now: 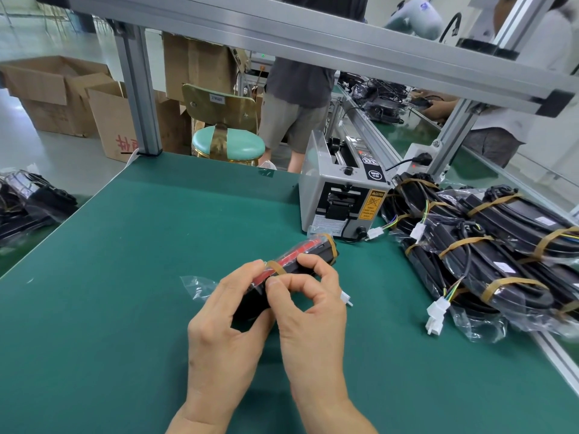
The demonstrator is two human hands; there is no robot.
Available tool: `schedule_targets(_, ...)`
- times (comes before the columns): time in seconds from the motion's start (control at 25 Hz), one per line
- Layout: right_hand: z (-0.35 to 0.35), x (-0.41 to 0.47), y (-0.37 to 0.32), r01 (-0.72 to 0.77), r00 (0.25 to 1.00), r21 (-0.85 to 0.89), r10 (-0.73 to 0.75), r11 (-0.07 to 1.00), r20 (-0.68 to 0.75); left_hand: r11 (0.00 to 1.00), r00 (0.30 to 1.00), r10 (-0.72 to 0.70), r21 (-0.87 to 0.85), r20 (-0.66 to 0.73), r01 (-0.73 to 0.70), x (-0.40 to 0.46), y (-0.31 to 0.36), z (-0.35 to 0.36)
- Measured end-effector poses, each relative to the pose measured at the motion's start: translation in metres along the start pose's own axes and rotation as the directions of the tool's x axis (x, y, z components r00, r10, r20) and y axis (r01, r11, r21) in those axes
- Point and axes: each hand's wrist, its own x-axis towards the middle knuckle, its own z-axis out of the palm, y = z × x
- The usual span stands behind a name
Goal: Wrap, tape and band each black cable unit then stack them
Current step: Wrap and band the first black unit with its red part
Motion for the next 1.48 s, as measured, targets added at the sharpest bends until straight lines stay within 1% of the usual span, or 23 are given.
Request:
schedule_targets(0.2, 0.003, -0.002, 0.002, -0.015, 0.999, 0.050, 0.017, 0.999, -0.030, 1.000, 1.000, -0.009, -0.003, 0.006, 0.009, 0.000, 0.003, 0.000)
schedule_targets(0.72, 0.010, -0.003, 0.004, 0.005, 0.996, 0.056, 0.000, 0.998, -0.092, 0.998, 0.998, -0.060, -0.020, 0.025, 0.060, -0.003, -0.001, -0.001)
schedule_targets(0.88, 0.013, -0.004, 0.007, -0.013, 0.994, 0.084, 0.022, 0.996, -0.104, 0.999, 0.998, -0.044, -0.026, 0.039, 0.045, -0.003, -0.001, -0.001)
schedule_targets(1.04, 0.016, -0.004, 0.006, 0.035, 0.984, 0.087, -0.019, 0.996, -0.179, 0.999, 0.999, -0.021, -0.049, 0.041, 0.023, -0.003, 0.000, -0.001)
schedule_targets(1.08, 0.017, -0.004, 0.006, 0.028, 0.984, 0.091, -0.011, 0.995, -0.180, 0.999, 0.999, -0.013, -0.050, 0.038, 0.015, -0.002, 0.001, -0.001)
schedule_targets(1.16, 0.017, -0.003, 0.005, -0.003, 0.989, 0.129, 0.022, 0.992, -0.146, 0.998, 0.999, -0.010, -0.055, 0.035, 0.012, -0.002, 0.002, -0.001)
schedule_targets(1.24, 0.014, -0.003, 0.006, 0.007, 0.995, 0.160, 0.009, 0.987, -0.101, 0.997, 0.999, -0.023, -0.068, 0.031, 0.025, -0.001, 0.003, -0.001)
schedule_targets(1.36, 0.005, 0.000, 0.002, 0.104, 0.994, 0.035, -0.102, 0.994, -0.039, 0.998, 0.999, -0.026, -0.056, 0.023, 0.027, 0.000, 0.003, 0.000)
schedule_targets(1.48, -0.002, 0.010, 0.001, 0.109, 0.994, -0.055, -0.108, 0.992, 0.022, 0.997, 0.998, -0.062, -0.048, 0.024, 0.063, 0.003, 0.003, -0.003)
